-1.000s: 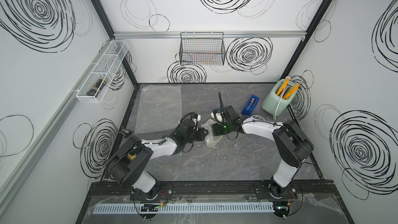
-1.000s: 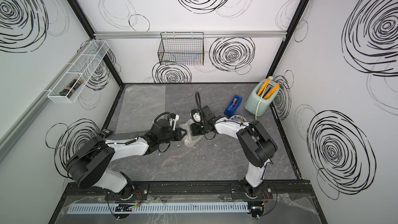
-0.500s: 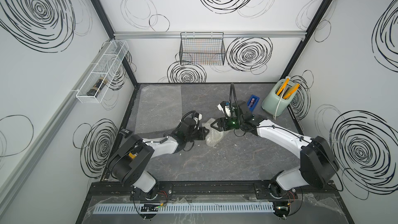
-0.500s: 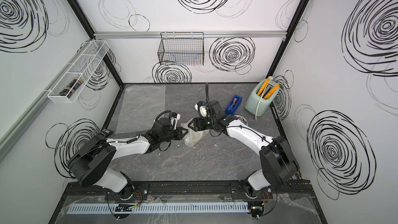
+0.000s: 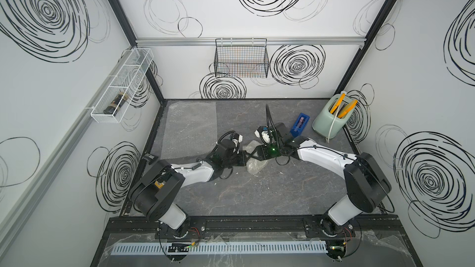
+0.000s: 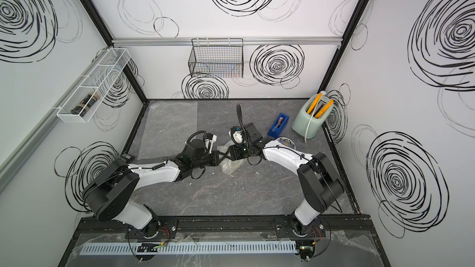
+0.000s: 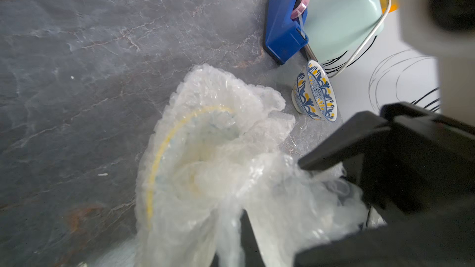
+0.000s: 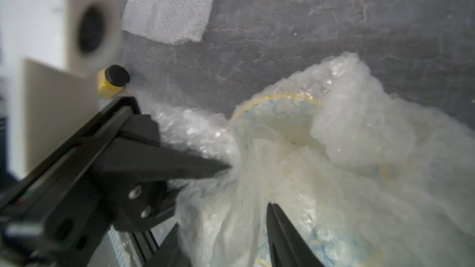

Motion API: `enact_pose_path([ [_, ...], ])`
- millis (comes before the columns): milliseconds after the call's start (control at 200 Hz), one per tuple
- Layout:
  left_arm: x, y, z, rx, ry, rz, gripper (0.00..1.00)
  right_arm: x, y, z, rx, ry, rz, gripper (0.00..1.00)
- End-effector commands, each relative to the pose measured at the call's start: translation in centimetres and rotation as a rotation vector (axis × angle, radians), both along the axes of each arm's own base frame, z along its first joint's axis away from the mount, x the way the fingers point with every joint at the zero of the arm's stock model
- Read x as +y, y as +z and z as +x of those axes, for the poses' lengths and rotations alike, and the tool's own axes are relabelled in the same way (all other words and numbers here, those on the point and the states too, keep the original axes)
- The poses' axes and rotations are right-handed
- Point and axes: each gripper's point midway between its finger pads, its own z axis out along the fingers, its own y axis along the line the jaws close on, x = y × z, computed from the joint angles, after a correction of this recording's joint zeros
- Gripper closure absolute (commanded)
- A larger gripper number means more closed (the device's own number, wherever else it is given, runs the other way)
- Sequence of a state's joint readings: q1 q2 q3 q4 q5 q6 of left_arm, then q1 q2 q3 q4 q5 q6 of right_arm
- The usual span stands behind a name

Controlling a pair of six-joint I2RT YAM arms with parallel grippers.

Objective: Wrap bowls in bubble wrap
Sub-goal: Wrap the bowl in bubble wrap.

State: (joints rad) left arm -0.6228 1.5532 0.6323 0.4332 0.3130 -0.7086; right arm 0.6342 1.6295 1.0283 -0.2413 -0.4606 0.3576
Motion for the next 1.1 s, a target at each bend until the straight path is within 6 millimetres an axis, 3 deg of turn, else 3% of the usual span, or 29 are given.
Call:
enact_pose_path([
  [0, -0.9, 1.3, 0.5, -0.040, -0.022, -0.020, 1.00, -0.5, -0.4, 1.3, 0.007, -0.030, -0.038, 0.57],
  [135, -1.0, 1.4, 0.4, -0.039, -0.032, -0.016, 0.97, -1.9, -2.8, 2.5, 0.030, -0.090, -0.095, 0.71],
  [295, -0.9, 2.6, 0.1, -0.060, -0.044, -0.027, 0.66, -2.8, -5.3, 2.8, 0.062, -0.122, -0.141, 0.78],
  [370, -0.4, 3.5, 0.0, -0.077, -0.035, -0.029, 0.41, -2.9, -5.8, 2.7, 0.069, -0.124, -0.137, 0.79],
  [505, 1.5, 5.3, -0.2, -0.112, 0.019, -0.001, 0.15, -2.7, -6.4, 2.6, 0.084, -0.121, -0.138, 0.80],
  [605, 4.0, 5.9, -0.8, -0.125, 0.108, 0.028, 0.05, -2.7, -6.5, 2.7, 0.084, -0.124, -0.137, 0.80],
  [700, 5.3, 5.7, -2.1, -0.109, 0.127, 0.032, 0.13, -2.6, -6.6, 2.7, 0.090, -0.125, -0.136, 0.80],
  [856, 3.1, 6.8, -3.9, -0.112, 0.018, -0.084, 0.73, -2.4, -6.5, 2.7, 0.093, -0.117, -0.118, 0.80],
  [971, 1.4, 6.5, -3.1, -0.098, -0.020, -0.081, 0.86, -2.3, -6.4, 2.5, 0.095, -0.113, -0.115, 0.80],
  [1096, -0.3, 6.0, -2.0, -0.091, -0.039, -0.086, 0.88, -2.5, -6.3, 2.3, 0.092, -0.115, -0.116, 0.80],
])
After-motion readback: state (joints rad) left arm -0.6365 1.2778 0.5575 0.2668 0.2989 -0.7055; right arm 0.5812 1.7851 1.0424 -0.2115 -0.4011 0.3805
